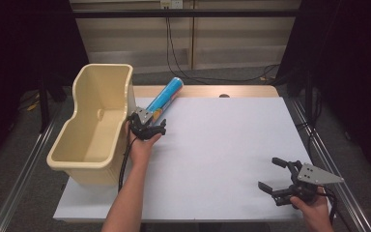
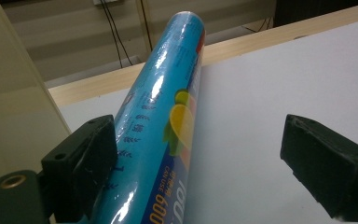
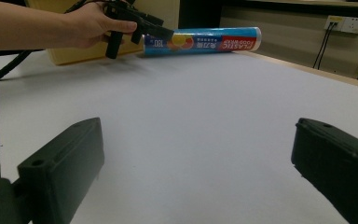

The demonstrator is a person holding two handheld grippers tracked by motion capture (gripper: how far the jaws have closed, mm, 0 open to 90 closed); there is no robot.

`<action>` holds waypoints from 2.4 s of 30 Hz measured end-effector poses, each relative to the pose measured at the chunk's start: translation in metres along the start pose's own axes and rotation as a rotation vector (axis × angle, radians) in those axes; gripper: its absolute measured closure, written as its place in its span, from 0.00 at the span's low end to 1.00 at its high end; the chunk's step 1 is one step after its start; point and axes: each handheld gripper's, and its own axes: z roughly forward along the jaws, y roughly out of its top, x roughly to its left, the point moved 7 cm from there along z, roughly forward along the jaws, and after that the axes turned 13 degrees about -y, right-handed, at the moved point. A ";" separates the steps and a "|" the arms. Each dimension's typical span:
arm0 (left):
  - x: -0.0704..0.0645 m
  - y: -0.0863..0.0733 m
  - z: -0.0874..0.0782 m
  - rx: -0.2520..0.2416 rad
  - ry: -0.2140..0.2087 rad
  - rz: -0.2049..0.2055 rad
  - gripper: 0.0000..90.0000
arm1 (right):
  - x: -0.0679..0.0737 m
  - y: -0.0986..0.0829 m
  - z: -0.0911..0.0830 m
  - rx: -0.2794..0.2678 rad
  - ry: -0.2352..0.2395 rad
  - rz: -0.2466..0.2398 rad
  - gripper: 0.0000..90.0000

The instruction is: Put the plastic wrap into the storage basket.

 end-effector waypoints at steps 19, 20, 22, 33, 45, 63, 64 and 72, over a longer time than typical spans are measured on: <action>-0.018 0.002 -0.001 0.021 -0.074 -0.012 0.21 | 0.000 0.001 -0.001 0.002 -0.002 -0.007 0.02; -0.021 0.002 -0.001 0.038 -0.080 -0.004 0.21 | 0.000 0.000 -0.001 0.004 -0.003 -0.007 0.02; -0.023 0.003 -0.002 0.036 -0.077 -0.027 0.21 | 0.000 0.000 0.000 0.009 -0.004 -0.006 0.02; 0.001 -0.002 -0.004 0.034 0.011 -0.009 0.16 | 0.002 -0.002 0.001 0.018 0.008 -0.018 0.02; 0.004 -0.005 0.002 0.018 -0.002 0.007 0.17 | 0.004 -0.002 0.001 0.027 0.013 -0.020 0.02; -0.004 -0.010 0.006 0.131 -0.075 -0.117 0.36 | 0.003 -0.002 0.000 0.024 0.013 -0.019 0.02; -0.006 -0.010 0.006 0.140 -0.072 -0.106 0.36 | 0.003 -0.002 0.000 0.022 0.014 -0.014 0.02; -0.020 -0.006 -0.004 0.191 -0.068 -0.121 0.38 | 0.001 -0.001 -0.001 0.015 0.009 -0.012 0.03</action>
